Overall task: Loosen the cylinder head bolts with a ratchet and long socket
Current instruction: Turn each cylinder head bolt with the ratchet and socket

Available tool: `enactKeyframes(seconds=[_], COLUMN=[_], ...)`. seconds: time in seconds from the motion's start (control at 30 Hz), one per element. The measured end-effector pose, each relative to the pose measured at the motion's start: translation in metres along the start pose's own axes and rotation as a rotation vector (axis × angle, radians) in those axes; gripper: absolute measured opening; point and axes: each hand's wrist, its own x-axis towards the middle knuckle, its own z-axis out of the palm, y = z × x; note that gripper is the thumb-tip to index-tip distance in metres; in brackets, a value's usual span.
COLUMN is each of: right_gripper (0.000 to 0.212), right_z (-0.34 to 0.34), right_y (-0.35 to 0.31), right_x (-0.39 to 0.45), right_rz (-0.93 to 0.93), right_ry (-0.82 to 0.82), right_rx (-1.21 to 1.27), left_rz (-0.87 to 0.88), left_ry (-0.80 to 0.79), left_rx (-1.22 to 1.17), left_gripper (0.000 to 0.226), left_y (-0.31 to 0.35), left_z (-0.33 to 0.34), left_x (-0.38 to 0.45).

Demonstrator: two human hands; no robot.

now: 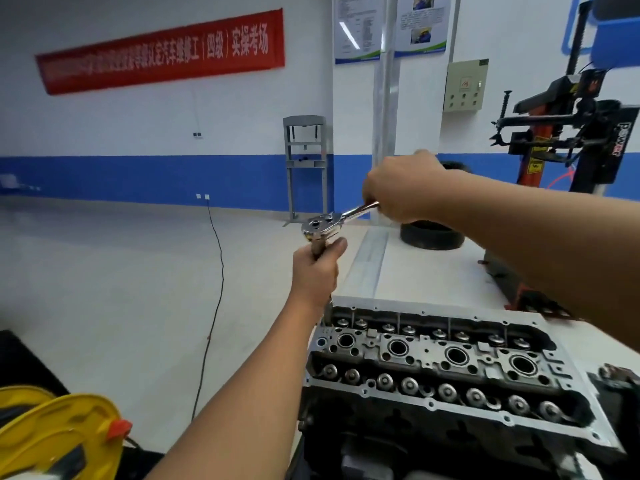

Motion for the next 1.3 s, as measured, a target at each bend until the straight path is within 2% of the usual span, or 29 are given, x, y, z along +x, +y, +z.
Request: enactKeyframes(seconds=[0.07, 0.13, 0.3, 0.33, 0.4, 0.5, 0.53, 0.57, 0.63, 0.7, 0.77, 0.83, 0.9, 0.97, 1.0, 1.07, 1.13, 1.2, 1.27, 1.3], right_gripper=[0.015, 0.019, 0.021, 0.019, 0.017, 0.014, 0.011, 0.011, 0.009, 0.007, 0.006, 0.016, 0.019, 0.021, 0.020, 0.015, 0.012, 0.010, 0.003, 0.008], right_z=[0.009, 0.011, -0.001, 0.000, -0.003, -0.005, -0.003, -0.001, 0.006, 0.017, 0.024, 0.019, 0.005, -0.008, -0.011, -0.011, -0.002, 0.008, 0.010, 0.009], right_y=[-0.002, -0.016, -0.051, -0.057, -0.064, -0.054, -0.043, -0.030, -0.012, -0.009, -0.022, -0.041, -0.058, -0.063, -0.058, -0.038, -0.018, -0.010, -0.020, -0.030], right_x=[0.006, 0.009, -0.024, -0.031, -0.037, -0.024, -0.015, -0.009, 0.003, 0.002, -0.005, -0.017, -0.030, -0.030, -0.023, -0.008, 0.004, 0.007, 0.000, -0.006], right_rz=[0.035, -0.014, -0.062, -0.052, -0.002, -0.008, -0.027, -0.027, 0.043, 0.117, 0.110, 0.032, -0.020, -0.044, -0.048, -0.039, 0.023, 0.116, 0.102, 0.060], right_ry=[0.103, 0.094, 0.017, 0.004, -0.071, -0.268, -0.294, -0.286, -0.149, 0.008, 0.024, -0.078, -0.254, -0.381, -0.398, -0.358, -0.226, -0.039, -0.016, -0.041], right_rx=[-0.004, 0.062, 0.244, 0.254, 0.396, 0.568, 0.549, 0.498, 0.247, 0.097, 0.120, 0.264, 0.532, 0.637, 0.596, 0.473, 0.265, 0.046, 0.032, 0.071], left_rz=[-0.021, -0.022, 0.008, 0.011, -0.029, -0.021, -0.009, -0.025, -0.070, -0.090, -0.103, -0.108, -0.098, -0.112, -0.113, -0.107, -0.114, -0.108, -0.109, -0.108], left_ry=[-0.059, -0.067, 0.090, 0.132, 0.151, 0.104, 0.075, 0.023, -0.079, -0.067, 0.014, 0.102, 0.156, 0.122, 0.099, 0.055, -0.025, -0.028, 0.034, 0.075], left_rx=[0.038, 0.054, 0.047, 0.048, -0.024, 0.002, 0.056, 0.075, 0.064, 0.069, 0.042, 0.038, 0.087, 0.157, 0.164, 0.069, 0.004, 0.000, 0.011, 0.006], left_gripper=[0.044, 0.038, 0.040, 0.033, 0.006, 0.015, 0.017, 0.028, 0.040, 0.053, 0.055, 0.046, 0.023, 0.011, 0.013, 0.035, 0.049, 0.051, 0.049, 0.045], left_y=[0.011, 0.020, 0.020, 0.020, 0.026, 0.020, 0.015, 0.014, 0.017, 0.016, 0.015, 0.011, 0.011, 0.013, 0.012, 0.009, 0.007, 0.007, 0.008, 0.007], left_z=[0.002, 0.003, 0.014, 0.016, 0.020, 0.013, 0.007, 0.003, 0.000, 0.002, 0.003, 0.003, 0.006, 0.012, 0.010, 0.002, -0.004, -0.003, 0.000, 0.000], left_x=[0.004, 0.011, 0.015, 0.016, 0.015, 0.015, 0.016, 0.015, 0.012, 0.014, 0.019, 0.024, 0.030, 0.028, 0.028, 0.025, 0.019, 0.015, 0.019, 0.020])
